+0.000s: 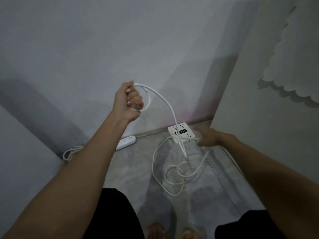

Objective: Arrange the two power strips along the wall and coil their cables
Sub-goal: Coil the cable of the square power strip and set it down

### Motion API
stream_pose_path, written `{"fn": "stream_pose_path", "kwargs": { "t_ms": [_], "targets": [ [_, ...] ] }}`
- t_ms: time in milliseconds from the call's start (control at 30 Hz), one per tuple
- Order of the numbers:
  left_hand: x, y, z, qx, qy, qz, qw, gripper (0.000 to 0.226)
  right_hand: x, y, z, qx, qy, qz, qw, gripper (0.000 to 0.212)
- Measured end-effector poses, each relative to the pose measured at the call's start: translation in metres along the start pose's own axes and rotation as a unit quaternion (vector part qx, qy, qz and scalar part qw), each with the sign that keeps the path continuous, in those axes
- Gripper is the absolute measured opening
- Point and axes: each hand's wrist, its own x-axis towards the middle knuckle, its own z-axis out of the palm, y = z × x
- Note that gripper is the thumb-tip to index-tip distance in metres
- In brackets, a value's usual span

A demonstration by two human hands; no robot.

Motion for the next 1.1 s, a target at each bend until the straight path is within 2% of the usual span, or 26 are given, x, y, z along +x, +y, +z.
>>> {"fn": "stream_pose_path", "kwargs": {
  "t_ms": [33, 67, 100, 167, 200, 267, 300, 367, 433, 533, 633, 700, 800, 867, 967, 1000, 1067, 1100],
  "targets": [
    [0.003, -0.008, 0.007, 0.001, -0.008, -0.018, 1.0, 0.057, 0.005, -0.014, -0.003, 0.102, 0.006, -0.04, 0.994, 0.084],
    [0.005, -0.014, 0.015, -0.008, -0.014, -0.03, 0.999, 0.058, 0.007, -0.03, -0.006, 0.203, 0.006, -0.076, 0.976, 0.089],
    [0.008, -0.019, 0.023, -0.027, -0.012, -0.036, 0.999, 0.058, 0.009, -0.045, -0.008, 0.278, -0.001, -0.114, 0.954, 0.079],
    [0.008, -0.026, 0.033, -0.088, 0.009, -0.036, 0.995, 0.056, 0.008, -0.073, -0.008, 0.364, -0.022, -0.138, 0.921, 0.028],
    [0.008, -0.028, 0.035, -0.126, 0.027, -0.029, 0.991, 0.054, 0.007, -0.082, -0.007, 0.403, -0.025, -0.141, 0.904, 0.019],
    [0.007, -0.03, 0.031, -0.204, 0.071, -0.003, 0.976, 0.053, 0.006, -0.089, -0.003, 0.435, -0.024, -0.11, 0.894, 0.033],
    [0.008, -0.031, 0.026, -0.234, 0.095, 0.013, 0.968, 0.054, 0.007, -0.089, -0.002, 0.4, -0.026, -0.085, 0.912, 0.034],
    [0.011, -0.035, 0.015, -0.258, 0.133, 0.047, 0.956, 0.051, 0.007, -0.09, -0.004, 0.24, -0.045, -0.073, 0.967, 0.032],
    [0.015, -0.042, 0.007, -0.224, 0.162, 0.085, 0.957, 0.041, 0.003, -0.098, -0.013, 0.106, -0.07, -0.098, 0.987, 0.03],
    [0.024, -0.056, 0.0, -0.006, 0.194, 0.137, 0.971, 0.037, -0.008, -0.114, -0.03, 0.035, -0.05, -0.157, 0.986, 0.026],
    [0.031, -0.067, -0.011, 0.245, 0.178, 0.165, 0.939, 0.023, -0.011, -0.119, -0.04, 0.004, -0.033, -0.191, 0.981, 0.011],
    [0.028, -0.073, -0.016, 0.409, 0.14, 0.148, 0.889, 0.032, -0.011, -0.116, -0.04, -0.016, -0.015, -0.196, 0.98, 0.006],
    [0.016, -0.082, -0.018, 0.606, 0.08, 0.102, 0.785, 0.043, -0.01, -0.109, -0.04, -0.033, 0.003, -0.2, 0.979, 0.013],
    [0.011, -0.083, -0.023, 0.688, 0.06, 0.073, 0.72, 0.04, -0.009, -0.1, -0.044, -0.031, 0.024, -0.2, 0.979, 0.019],
    [0.003, -0.081, -0.028, 0.765, 0.011, 0.023, 0.644, 0.041, -0.004, -0.079, -0.047, -0.018, 0.082, -0.184, 0.979, 0.017],
    [0.002, -0.08, -0.026, 0.798, 0.003, 0.021, 0.602, 0.042, -0.001, -0.072, -0.045, -0.02, 0.104, -0.178, 0.978, 0.017],
    [-0.001, -0.076, -0.018, 0.868, 0.006, 0.035, 0.495, 0.047, 0.004, -0.059, -0.042, -0.027, 0.141, -0.173, 0.974, 0.019],
    [0.0, -0.072, -0.014, 0.888, 0.009, 0.044, 0.458, 0.052, 0.006, -0.052, -0.041, -0.02, 0.155, -0.17, 0.973, 0.021]
  ]
}}
